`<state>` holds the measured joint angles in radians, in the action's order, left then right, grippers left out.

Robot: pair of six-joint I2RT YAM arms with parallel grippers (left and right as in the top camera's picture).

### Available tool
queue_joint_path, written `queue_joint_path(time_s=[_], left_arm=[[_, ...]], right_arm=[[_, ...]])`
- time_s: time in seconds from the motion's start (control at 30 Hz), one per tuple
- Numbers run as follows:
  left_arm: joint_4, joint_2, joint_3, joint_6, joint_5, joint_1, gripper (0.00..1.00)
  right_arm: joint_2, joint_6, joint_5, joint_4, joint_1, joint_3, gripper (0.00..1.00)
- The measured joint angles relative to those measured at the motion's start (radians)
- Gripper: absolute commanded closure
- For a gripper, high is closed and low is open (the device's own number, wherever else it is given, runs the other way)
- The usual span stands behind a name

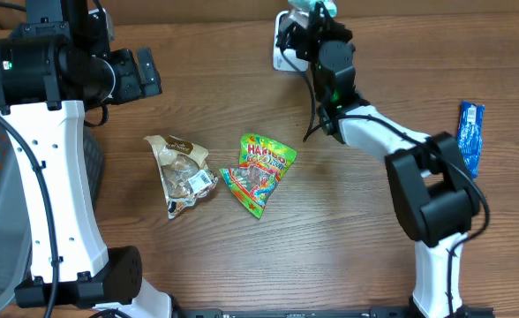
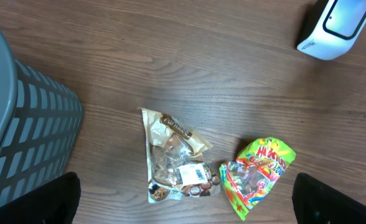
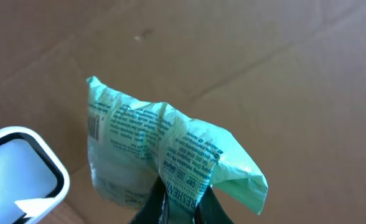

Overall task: Scan the item barcode
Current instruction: 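Raise the wipes pack with the right gripper to the white scanner, then hold the wipes pack barcode in front of the scanner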

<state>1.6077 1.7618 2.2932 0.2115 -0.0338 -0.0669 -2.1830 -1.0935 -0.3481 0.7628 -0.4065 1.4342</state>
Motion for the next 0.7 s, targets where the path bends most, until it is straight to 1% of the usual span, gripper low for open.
queue_joint_path(time_s=[0.13,0.43,0.7], left_arm=[[0.000,0.000,0.000,0.000,0.000,0.000,0.00],[0.000,0.000,0.000,0.000,0.000,0.000,0.00],[0.000,0.000,0.000,0.000,0.000,0.000,0.00]], right_arm=[[-0.034,-0.054,0.050,0.051,0.002,0.000,0.96],[-0.050,-0.089,0.150,0.043,0.035,0.000,0.96],[-0.052,-0.093,0.195,-0.046,0.094,0.000,0.96]])
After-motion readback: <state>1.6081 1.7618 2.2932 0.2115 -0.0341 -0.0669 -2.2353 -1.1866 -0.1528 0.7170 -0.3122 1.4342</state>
